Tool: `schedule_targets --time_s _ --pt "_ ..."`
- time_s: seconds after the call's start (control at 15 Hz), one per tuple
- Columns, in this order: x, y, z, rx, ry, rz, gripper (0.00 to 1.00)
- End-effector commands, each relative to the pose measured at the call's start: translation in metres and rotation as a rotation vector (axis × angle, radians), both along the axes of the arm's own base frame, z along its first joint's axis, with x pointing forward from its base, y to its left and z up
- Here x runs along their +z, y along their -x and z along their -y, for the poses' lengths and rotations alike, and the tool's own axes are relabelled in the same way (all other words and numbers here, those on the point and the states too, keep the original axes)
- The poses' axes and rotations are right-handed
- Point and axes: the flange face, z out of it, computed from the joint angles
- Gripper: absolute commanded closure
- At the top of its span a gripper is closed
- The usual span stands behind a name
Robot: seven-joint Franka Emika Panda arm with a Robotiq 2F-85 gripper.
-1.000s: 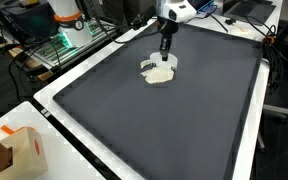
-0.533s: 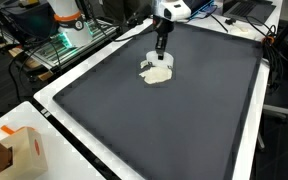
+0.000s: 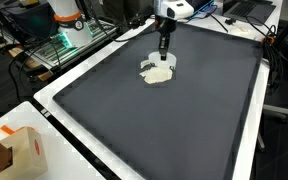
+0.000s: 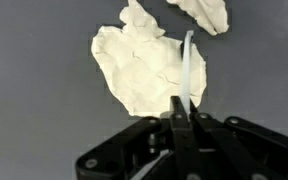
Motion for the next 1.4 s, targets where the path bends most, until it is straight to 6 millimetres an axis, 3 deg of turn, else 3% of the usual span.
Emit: schedule_targets --time_s 0.0,0.67,1.33 --pt "-0.052 -0.012 -0.014 0.042 -0.011 -0.002 0.99" --pt "-0.051 -0.045 -0.028 0.085 0.003 0.014 0.99" --pt "-0.055 -0.001 -0.014 0.071 0.027 -0.088 0.99"
